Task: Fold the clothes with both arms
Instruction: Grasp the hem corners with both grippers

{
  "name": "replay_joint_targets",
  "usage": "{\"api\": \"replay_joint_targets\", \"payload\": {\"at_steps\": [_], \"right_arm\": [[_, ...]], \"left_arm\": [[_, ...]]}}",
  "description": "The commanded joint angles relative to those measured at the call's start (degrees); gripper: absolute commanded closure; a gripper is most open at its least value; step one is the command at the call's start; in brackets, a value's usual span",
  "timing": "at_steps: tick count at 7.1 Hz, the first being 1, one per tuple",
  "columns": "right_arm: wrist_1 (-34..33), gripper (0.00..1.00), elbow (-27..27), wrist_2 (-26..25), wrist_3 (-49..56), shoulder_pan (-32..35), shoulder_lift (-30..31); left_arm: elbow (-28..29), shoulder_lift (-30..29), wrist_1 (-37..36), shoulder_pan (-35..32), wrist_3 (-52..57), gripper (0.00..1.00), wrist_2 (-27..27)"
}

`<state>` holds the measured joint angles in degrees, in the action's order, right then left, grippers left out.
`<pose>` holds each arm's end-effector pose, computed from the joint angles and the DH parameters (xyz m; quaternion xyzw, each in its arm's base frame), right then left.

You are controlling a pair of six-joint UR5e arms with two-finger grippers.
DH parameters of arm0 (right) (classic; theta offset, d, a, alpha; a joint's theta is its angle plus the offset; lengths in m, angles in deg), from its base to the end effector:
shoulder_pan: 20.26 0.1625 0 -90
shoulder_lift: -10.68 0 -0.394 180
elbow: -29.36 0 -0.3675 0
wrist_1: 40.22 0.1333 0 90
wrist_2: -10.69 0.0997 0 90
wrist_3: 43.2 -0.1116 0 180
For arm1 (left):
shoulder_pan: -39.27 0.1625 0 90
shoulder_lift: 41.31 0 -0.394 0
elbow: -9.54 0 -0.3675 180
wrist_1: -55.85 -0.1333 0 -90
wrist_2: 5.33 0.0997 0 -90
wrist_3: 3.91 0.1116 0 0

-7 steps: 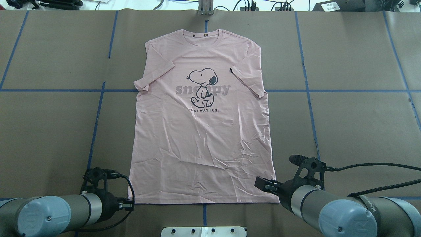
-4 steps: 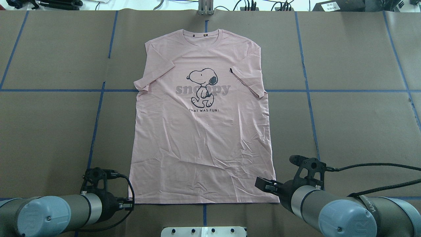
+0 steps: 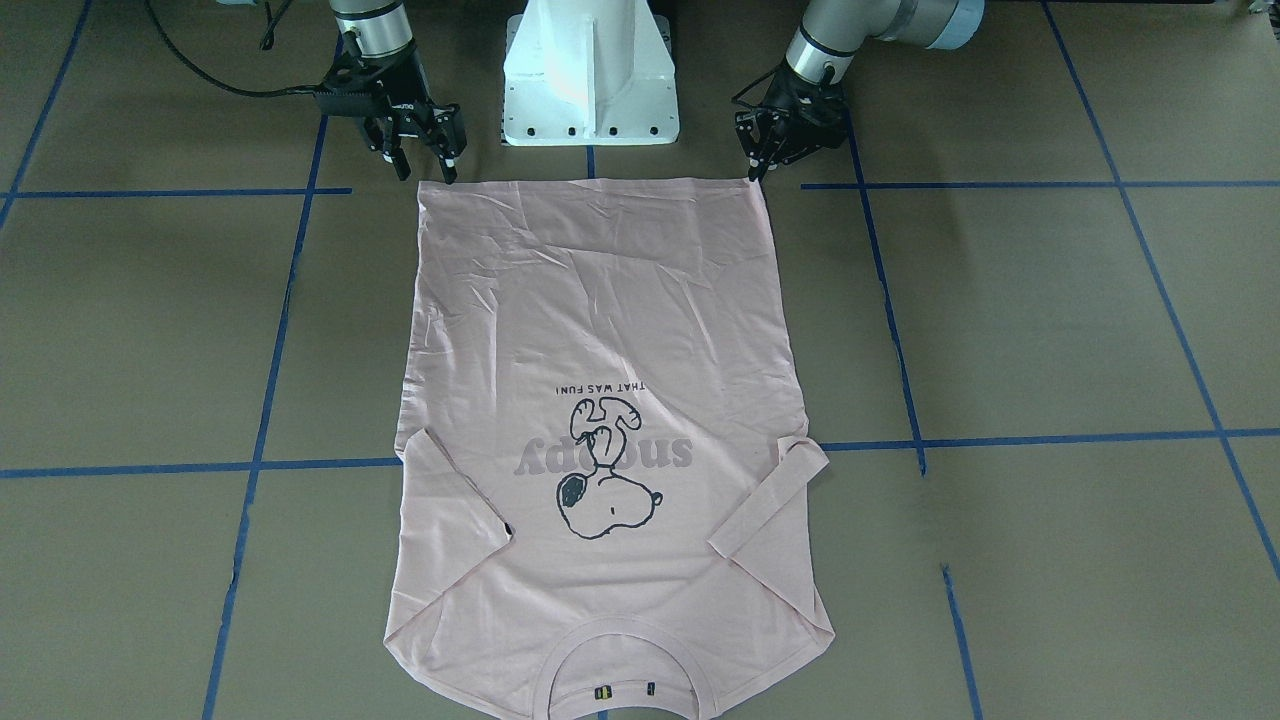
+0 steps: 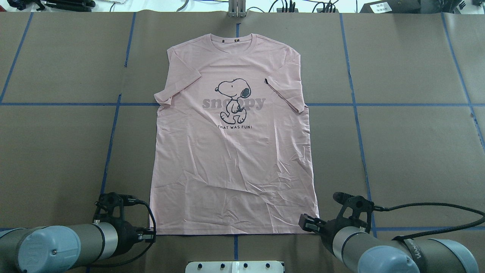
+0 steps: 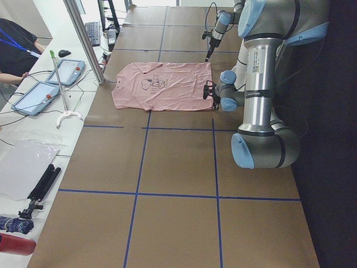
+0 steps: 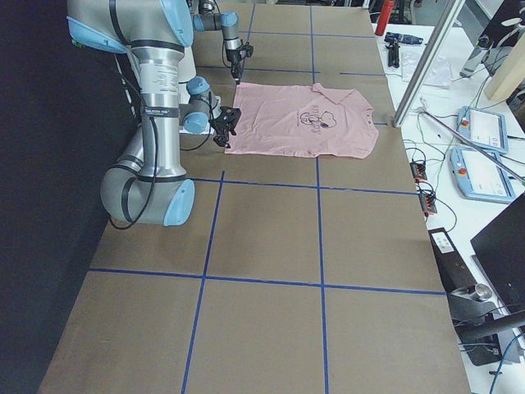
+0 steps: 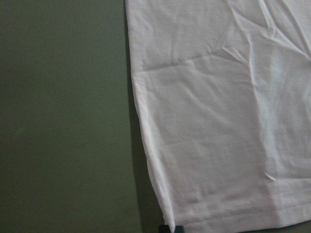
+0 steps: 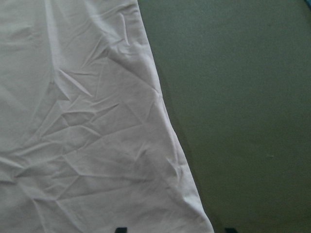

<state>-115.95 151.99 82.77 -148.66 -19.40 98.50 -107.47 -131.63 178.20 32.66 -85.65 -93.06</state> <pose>-0.4597 -0.1746 0.3406 0.0884 -0.4249 0.1916 0.8803 0.4563 -0.1915 0.3580 0.0814 0.4911 0.0026 0.8673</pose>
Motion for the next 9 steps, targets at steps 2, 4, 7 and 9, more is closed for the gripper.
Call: {"api": "replay_joint_targets", "payload": {"at_steps": [2,4,7,9], "right_arm": [[-0.12,0.33,-2.83,-3.79,-2.64,-4.01,0.15],[-0.21,0.34,-3.53,-4.23,-2.64,-4.11,0.16],[-0.13,0.8,-3.54,-4.41,-3.16,-4.2,-0.02],[-0.12,1.0,-3.45,-5.46,-4.75,-4.2,-0.02]], "left_arm": [[-0.14,-0.39,0.0,0.02,0.0,1.0,0.02],[-0.14,-0.48,0.0,0.02,0.0,1.0,0.02],[-0.23,-0.39,0.09,0.11,0.0,1.0,0.1],[-0.23,-0.39,0.09,0.37,-0.17,1.0,0.19]]}}
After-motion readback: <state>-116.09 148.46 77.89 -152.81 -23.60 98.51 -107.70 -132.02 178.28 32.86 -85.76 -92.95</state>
